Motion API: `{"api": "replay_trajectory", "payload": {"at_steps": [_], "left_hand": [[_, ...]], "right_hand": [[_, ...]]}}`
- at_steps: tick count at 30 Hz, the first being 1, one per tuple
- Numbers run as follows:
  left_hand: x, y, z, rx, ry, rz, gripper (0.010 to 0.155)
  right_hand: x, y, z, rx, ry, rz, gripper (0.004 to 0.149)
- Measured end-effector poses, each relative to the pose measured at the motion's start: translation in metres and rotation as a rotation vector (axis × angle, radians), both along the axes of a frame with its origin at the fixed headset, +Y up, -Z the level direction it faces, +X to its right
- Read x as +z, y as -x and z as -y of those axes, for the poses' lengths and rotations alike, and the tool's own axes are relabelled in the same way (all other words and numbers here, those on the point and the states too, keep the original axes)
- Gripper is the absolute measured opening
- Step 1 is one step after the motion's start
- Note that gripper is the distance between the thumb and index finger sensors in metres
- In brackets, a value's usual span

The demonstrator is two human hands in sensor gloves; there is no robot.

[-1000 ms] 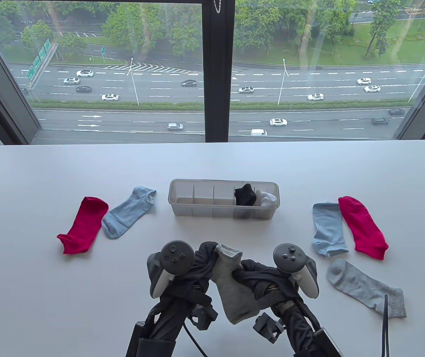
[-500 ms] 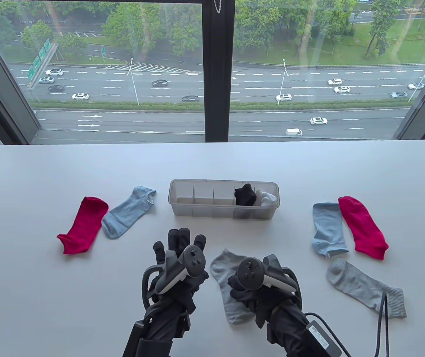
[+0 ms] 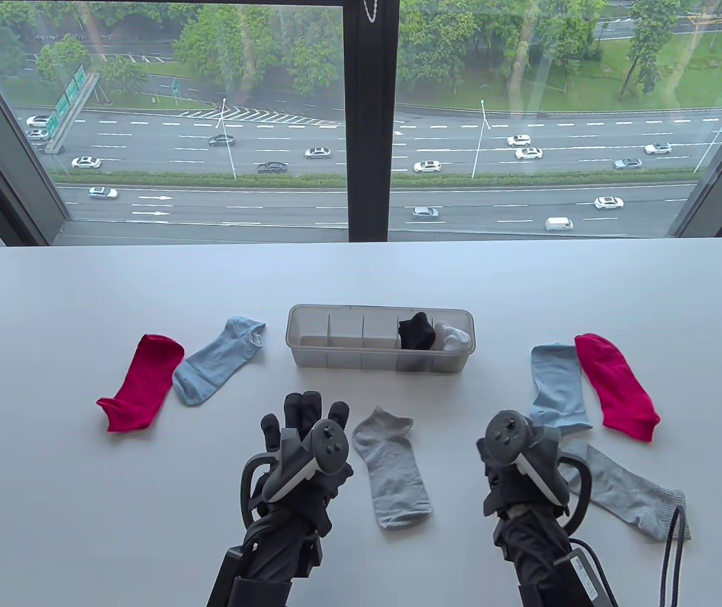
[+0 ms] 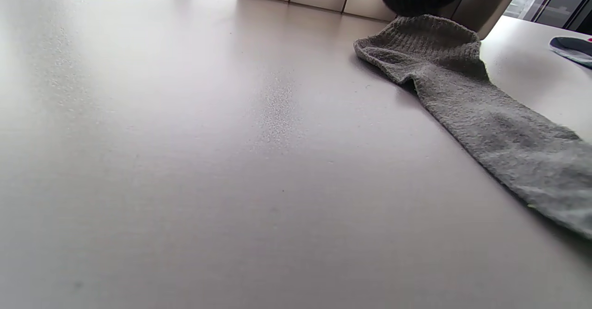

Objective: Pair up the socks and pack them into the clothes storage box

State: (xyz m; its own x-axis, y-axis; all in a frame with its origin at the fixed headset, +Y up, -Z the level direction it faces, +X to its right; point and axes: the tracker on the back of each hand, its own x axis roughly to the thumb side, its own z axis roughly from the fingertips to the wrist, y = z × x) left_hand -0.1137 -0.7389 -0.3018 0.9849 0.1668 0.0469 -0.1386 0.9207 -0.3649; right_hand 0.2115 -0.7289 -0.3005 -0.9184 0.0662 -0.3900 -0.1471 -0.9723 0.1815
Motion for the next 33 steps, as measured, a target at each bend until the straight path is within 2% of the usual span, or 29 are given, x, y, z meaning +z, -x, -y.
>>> {"api": "replay_trajectory", "payload": {"at_steps": [3, 7, 10, 11, 12, 13, 14, 16, 18, 19, 24, 26, 27, 29, 33], "left_hand": [[0.001, -0.002, -0.001, -0.003, -0.004, 0.013, 0.089], [0.001, -0.006, -0.003, 0.007, -0.010, 0.037, 0.090], [0.001, -0.006, -0.004, 0.048, -0.033, 0.055, 0.090], [0.001, -0.006, -0.005, 0.060, -0.032, 0.057, 0.090], [0.002, -0.007, -0.005, 0.068, -0.027, 0.060, 0.090], [0.002, -0.007, -0.006, 0.076, -0.026, 0.063, 0.090], [0.003, -0.008, -0.007, 0.093, -0.030, 0.069, 0.090], [0.004, -0.010, -0.009, 0.162, -0.051, 0.107, 0.090], [0.008, -0.016, -0.013, 0.242, -0.117, 0.153, 0.090], [0.009, -0.018, -0.015, 0.266, -0.128, 0.171, 0.090], [0.013, -0.034, -0.017, 0.447, -0.043, 0.241, 0.093], [0.014, -0.037, -0.017, 0.536, -0.020, 0.256, 0.094], [0.015, -0.038, -0.019, 0.567, -0.045, 0.260, 0.094], [0.017, -0.039, -0.023, 0.578, -0.088, 0.265, 0.093], [0.019, -0.043, -0.023, 0.545, -0.085, 0.263, 0.091]], "right_hand": [[0.002, -0.037, 0.012, 0.038, 0.097, 0.145, 0.080], [0.003, -0.066, 0.024, -0.054, 0.127, 0.269, 0.083], [0.003, -0.072, 0.037, -0.078, 0.195, 0.301, 0.084], [0.003, -0.073, 0.043, -0.108, 0.240, 0.282, 0.080], [0.004, -0.072, 0.040, -0.070, 0.221, 0.284, 0.078], [0.003, -0.072, 0.036, -0.001, 0.155, 0.232, 0.074], [0.002, -0.069, 0.034, 0.027, 0.144, 0.179, 0.065], [0.002, -0.062, 0.032, 0.015, 0.118, 0.167, 0.048], [0.003, -0.049, 0.029, -0.063, 0.092, 0.126, 0.042], [0.003, -0.044, 0.026, -0.093, 0.065, 0.124, 0.041], [0.002, 0.008, -0.029, -0.350, -0.252, -0.097, 0.041], [0.005, 0.031, -0.036, -0.485, -0.281, -0.190, 0.042], [0.006, 0.040, -0.037, -0.547, -0.273, -0.231, 0.042], [0.008, 0.059, -0.034, -0.667, -0.270, -0.309, 0.043], [0.014, 0.082, -0.036, -0.803, -0.304, -0.390, 0.046]]}}
